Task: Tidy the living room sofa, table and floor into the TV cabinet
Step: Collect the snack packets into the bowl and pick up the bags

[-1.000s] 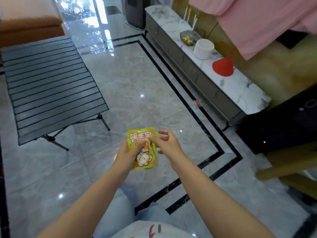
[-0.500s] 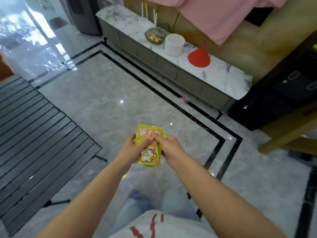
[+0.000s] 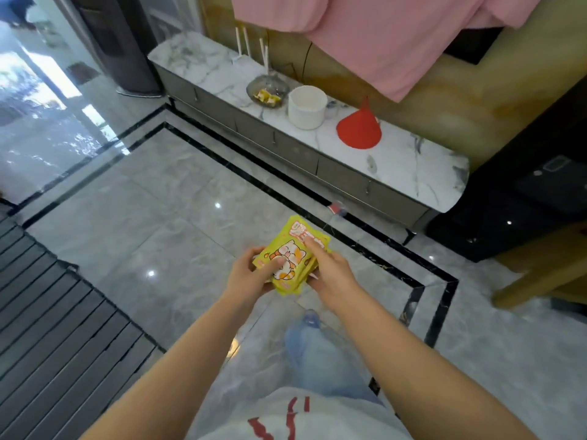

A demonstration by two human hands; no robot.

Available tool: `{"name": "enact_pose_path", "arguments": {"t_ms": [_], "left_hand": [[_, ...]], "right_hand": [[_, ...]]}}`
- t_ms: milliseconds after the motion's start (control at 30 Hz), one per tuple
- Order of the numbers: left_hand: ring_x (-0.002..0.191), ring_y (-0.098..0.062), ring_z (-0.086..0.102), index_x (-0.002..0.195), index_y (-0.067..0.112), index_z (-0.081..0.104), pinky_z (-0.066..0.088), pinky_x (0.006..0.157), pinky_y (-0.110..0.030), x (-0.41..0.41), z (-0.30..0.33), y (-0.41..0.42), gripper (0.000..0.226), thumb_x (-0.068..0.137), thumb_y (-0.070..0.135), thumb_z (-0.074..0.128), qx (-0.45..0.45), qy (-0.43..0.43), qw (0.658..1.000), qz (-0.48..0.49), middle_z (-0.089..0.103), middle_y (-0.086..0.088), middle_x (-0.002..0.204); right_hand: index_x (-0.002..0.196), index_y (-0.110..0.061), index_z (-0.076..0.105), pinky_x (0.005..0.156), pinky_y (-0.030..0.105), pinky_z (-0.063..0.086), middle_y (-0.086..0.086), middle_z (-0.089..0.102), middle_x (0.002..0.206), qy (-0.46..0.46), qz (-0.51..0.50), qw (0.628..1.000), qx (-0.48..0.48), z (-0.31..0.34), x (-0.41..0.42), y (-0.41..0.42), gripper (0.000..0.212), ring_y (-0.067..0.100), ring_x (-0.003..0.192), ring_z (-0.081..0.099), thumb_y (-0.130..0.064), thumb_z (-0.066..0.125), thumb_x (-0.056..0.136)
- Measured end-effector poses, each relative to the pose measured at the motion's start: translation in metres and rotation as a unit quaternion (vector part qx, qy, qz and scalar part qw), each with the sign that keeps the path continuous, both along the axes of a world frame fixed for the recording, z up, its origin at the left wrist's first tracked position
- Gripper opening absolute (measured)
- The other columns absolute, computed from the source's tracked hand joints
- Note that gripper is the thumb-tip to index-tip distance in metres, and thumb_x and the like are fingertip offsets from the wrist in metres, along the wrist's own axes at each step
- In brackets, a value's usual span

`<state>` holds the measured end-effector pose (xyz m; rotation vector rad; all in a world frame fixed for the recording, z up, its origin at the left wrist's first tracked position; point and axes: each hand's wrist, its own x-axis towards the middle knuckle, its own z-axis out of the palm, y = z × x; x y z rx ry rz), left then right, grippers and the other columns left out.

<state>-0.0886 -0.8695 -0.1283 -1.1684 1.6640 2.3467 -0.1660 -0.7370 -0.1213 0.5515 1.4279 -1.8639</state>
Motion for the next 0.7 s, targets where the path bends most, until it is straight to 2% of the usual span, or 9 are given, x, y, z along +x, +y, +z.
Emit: {"name": "enact_pose_path", "arguments": {"t_ms": [100, 200, 333, 467, 567, 700], "left_hand": [[0.083, -0.022, 0.072, 0.113, 0.002, 0.057, 0.061, 0.070, -0.036, -0.047, 0.000, -0.002, 0.030, 0.088, 0.010, 0.072, 0.013, 0.002, 1.000, 0.019, 0.071, -0.017, 0.102], [0.075, -0.020, 0.072, 0.105, 0.005, 0.055, 0.059, 0.062, -0.032, -0.093, 0.003, -0.005, 0.022, 0.089, 0.007, 0.070, 0.026, 0.019, 0.998, 0.050, 0.071, -0.015, 0.095], [0.074, -0.015, 0.071, 0.102, 0.012, 0.055, 0.058, 0.060, -0.029, -0.143, -0.001, -0.016, 0.022, 0.088, 0.010, 0.071, 0.022, -0.012, 0.996, 0.083, 0.072, -0.008, 0.093], [0.076, -0.014, 0.069, 0.100, 0.012, 0.057, 0.057, 0.067, -0.027, -0.194, -0.009, -0.039, 0.021, 0.087, 0.012, 0.074, -0.001, -0.033, 0.997, 0.070, 0.071, -0.008, 0.094], [0.076, -0.013, 0.068, 0.106, 0.008, 0.060, 0.056, 0.063, -0.022, -0.245, -0.019, -0.064, 0.027, 0.085, 0.013, 0.076, 0.001, -0.048, 0.998, 0.033, 0.068, -0.008, 0.093], [0.081, -0.014, 0.067, 0.098, 0.013, 0.060, 0.054, 0.061, -0.021, -0.311, -0.027, -0.103, 0.021, 0.085, 0.015, 0.076, 0.020, -0.060, 0.998, 0.001, 0.068, -0.006, 0.096]], "right_hand": [[0.118, -0.010, 0.067, 0.078, 0.037, 0.060, 0.011, 0.075, 0.105, 0.016, 0.059, 0.998, -0.022, 0.002, -0.050, -0.004, 0.032, 0.023, 0.092, 0.073, -0.020, 0.073, 0.088], [0.113, -0.015, 0.066, 0.075, 0.036, 0.061, 0.007, 0.075, 0.102, 0.055, 0.116, 0.992, -0.012, 0.006, -0.101, -0.015, 0.028, 0.019, 0.085, 0.073, -0.008, 0.072, 0.087], [0.117, -0.013, 0.065, 0.079, 0.042, 0.060, 0.009, 0.074, 0.108, 0.072, 0.158, 0.984, 0.027, 0.001, -0.154, -0.034, 0.036, 0.022, 0.089, 0.073, -0.008, 0.076, 0.083], [0.112, -0.016, 0.069, 0.087, 0.049, 0.058, 0.007, 0.075, 0.107, 0.090, 0.146, 0.983, 0.060, -0.011, -0.199, -0.053, 0.033, 0.024, 0.095, 0.073, -0.009, 0.078, 0.081], [0.100, -0.022, 0.070, 0.090, 0.052, 0.057, 0.004, 0.076, 0.102, 0.111, 0.104, 0.984, 0.094, -0.026, -0.239, -0.071, 0.027, 0.025, 0.096, 0.073, -0.014, 0.082, 0.077], [0.092, -0.031, 0.067, 0.088, 0.042, 0.058, -0.005, 0.076, 0.098, 0.193, 0.121, 0.956, 0.184, -0.030, -0.295, -0.102, 0.032, 0.013, 0.093, 0.072, -0.023, 0.088, 0.070]]}}
